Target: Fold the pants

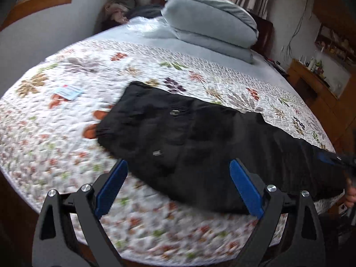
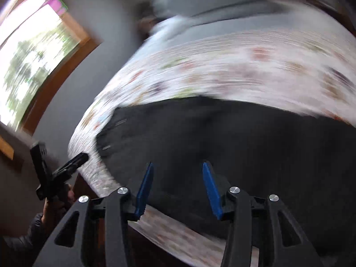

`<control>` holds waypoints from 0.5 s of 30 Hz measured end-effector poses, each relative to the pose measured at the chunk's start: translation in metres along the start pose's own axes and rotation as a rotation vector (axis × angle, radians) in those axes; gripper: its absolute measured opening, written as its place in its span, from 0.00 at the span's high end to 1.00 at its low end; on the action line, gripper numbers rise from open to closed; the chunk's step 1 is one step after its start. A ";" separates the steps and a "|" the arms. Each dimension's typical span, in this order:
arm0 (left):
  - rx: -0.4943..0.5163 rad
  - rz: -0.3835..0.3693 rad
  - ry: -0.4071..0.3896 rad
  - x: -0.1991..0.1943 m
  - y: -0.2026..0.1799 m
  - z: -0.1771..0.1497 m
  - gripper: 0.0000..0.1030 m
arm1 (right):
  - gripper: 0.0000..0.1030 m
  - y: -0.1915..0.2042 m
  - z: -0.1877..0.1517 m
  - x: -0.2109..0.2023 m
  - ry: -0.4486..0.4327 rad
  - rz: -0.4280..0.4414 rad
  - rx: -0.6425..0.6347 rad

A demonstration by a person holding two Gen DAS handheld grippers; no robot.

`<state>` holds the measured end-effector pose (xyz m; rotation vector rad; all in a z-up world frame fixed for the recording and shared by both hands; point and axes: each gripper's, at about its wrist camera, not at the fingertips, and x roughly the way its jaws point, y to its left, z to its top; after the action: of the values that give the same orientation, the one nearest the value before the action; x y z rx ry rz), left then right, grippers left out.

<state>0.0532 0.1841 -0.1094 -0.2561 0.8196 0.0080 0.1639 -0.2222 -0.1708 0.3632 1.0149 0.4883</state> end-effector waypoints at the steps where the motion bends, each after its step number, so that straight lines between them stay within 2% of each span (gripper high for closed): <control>1: 0.005 -0.008 0.010 0.006 -0.006 0.002 0.10 | 0.47 -0.029 -0.003 -0.023 -0.026 -0.026 0.063; 4: 0.053 -0.002 0.037 0.025 -0.029 0.004 0.10 | 0.45 -0.127 -0.024 -0.100 -0.115 -0.122 0.291; 7: 0.071 0.017 0.089 0.044 -0.048 0.004 0.10 | 0.45 -0.211 -0.056 -0.164 -0.202 -0.144 0.526; 10: 0.058 0.028 0.138 0.054 -0.054 0.002 0.10 | 0.45 -0.265 -0.089 -0.200 -0.252 -0.151 0.672; 15: 0.020 0.069 0.197 0.058 -0.057 -0.003 0.10 | 0.45 -0.308 -0.130 -0.204 -0.267 -0.049 0.811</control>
<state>0.0964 0.1228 -0.1405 -0.2115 1.0235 0.0399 0.0288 -0.5826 -0.2427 1.0916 0.9213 -0.0444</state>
